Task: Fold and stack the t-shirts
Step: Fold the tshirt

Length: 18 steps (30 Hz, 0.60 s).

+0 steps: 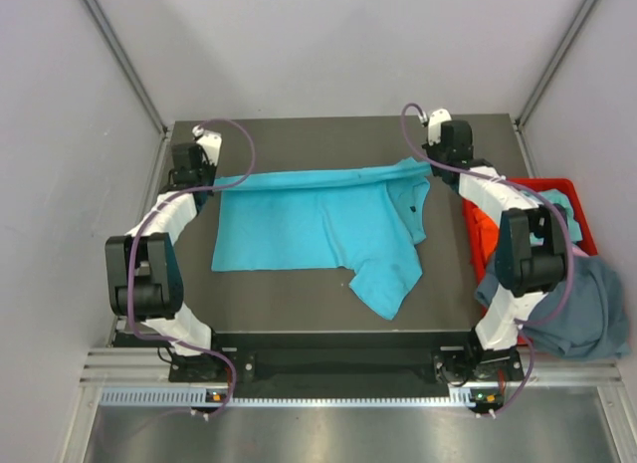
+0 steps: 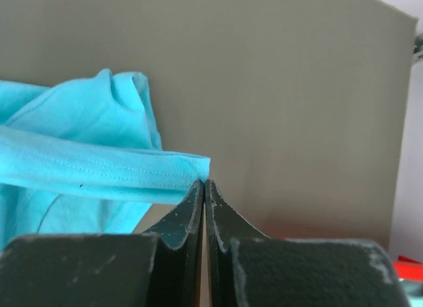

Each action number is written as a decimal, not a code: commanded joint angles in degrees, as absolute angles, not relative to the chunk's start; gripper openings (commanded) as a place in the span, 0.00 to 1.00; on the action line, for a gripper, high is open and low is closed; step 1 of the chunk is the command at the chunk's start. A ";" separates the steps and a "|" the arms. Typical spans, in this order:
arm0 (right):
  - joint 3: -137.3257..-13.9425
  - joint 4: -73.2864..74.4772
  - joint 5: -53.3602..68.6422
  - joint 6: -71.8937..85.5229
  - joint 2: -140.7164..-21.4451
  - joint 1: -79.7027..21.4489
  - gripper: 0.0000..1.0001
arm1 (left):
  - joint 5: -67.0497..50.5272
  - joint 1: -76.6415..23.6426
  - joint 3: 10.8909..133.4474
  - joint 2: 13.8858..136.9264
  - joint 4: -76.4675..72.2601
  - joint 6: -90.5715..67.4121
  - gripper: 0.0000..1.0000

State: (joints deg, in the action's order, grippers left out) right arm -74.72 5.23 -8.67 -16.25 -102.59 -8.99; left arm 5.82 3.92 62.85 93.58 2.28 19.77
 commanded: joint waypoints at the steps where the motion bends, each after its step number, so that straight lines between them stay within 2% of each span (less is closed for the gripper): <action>1: -73.92 4.83 -7.91 -15.29 -97.82 -8.61 0.00 | 6.68 4.83 62.67 92.37 2.90 18.55 0.00; 13: -71.19 8.69 -5.98 -15.21 -98.17 -8.70 0.00 | 7.73 5.10 62.40 93.78 8.08 17.23 0.00; 15: -72.24 12.63 -4.40 -15.47 -98.52 -8.61 0.00 | 7.47 5.80 62.40 93.43 9.13 16.53 0.09; 16: -72.59 13.87 -3.96 -15.47 -98.35 -8.61 0.04 | 7.47 6.06 62.40 92.47 9.84 16.44 0.17; 17: -72.86 15.19 -2.56 -15.47 -98.18 -8.61 0.08 | 7.64 6.76 62.32 91.76 10.10 16.17 0.27; 18: -73.47 17.29 -1.59 -15.73 -97.39 -8.61 0.12 | 7.21 7.12 62.23 90.97 10.46 15.48 0.42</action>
State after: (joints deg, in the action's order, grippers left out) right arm -70.94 11.88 -4.62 -15.73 -100.27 -8.93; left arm 6.09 5.30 62.43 93.65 8.99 17.39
